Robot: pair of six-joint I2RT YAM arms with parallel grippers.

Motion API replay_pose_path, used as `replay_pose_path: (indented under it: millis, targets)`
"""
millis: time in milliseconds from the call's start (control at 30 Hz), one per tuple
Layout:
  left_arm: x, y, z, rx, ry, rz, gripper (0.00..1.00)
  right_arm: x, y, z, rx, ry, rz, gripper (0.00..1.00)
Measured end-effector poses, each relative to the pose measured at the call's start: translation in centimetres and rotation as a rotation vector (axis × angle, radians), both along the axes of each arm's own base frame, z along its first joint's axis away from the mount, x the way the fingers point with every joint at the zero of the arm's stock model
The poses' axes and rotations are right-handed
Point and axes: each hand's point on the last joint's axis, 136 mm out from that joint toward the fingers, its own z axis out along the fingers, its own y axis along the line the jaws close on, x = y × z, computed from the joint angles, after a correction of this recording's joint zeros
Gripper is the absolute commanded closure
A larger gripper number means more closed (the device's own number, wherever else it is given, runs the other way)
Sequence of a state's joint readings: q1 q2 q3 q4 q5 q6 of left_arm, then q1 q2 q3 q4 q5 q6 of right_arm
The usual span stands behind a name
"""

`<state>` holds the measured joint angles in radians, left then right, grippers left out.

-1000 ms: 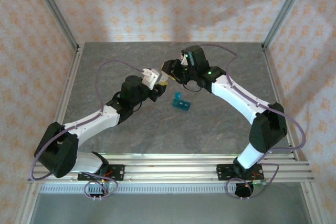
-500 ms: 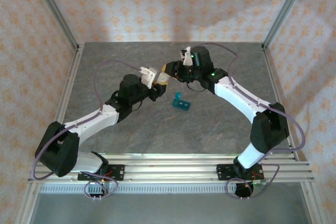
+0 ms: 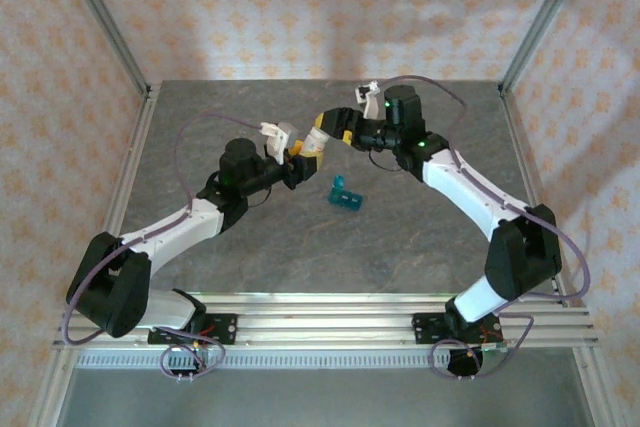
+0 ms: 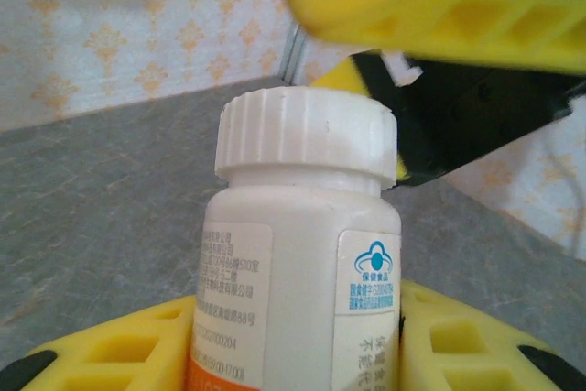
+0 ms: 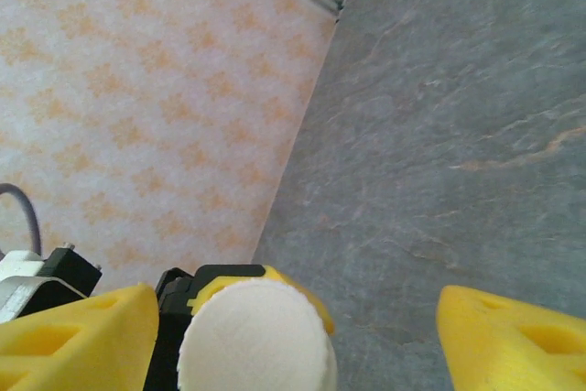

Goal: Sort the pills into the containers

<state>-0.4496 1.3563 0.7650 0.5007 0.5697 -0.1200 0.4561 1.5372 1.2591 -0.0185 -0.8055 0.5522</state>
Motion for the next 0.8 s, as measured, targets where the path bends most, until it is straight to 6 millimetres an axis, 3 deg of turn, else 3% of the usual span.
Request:
replay_pose_path:
  millis: [233,400,633,800]
  targets:
    - [0.9,1.3,-1.6,0.132,-0.037,0.081,1.0,0.9,-2.0,1.0,-0.052,0.08,-0.155,0.18]
    - [0.6,0.9,-2.6,0.225,-0.06,0.087,1.0,1.2,-2.3,0.6,-0.03,0.166,-0.215,0.17]
    - [0.6,0.3,-2.1,0.275,-0.094,0.083,1.0,1.0,0.0,-1.7,-0.043,0.252,-0.197,0.17]
    - [0.8,0.0,-2.0,0.287,-0.103,0.086,1.0,0.1,1.6,-3.0,-0.062,0.284,-0.167,0.23]
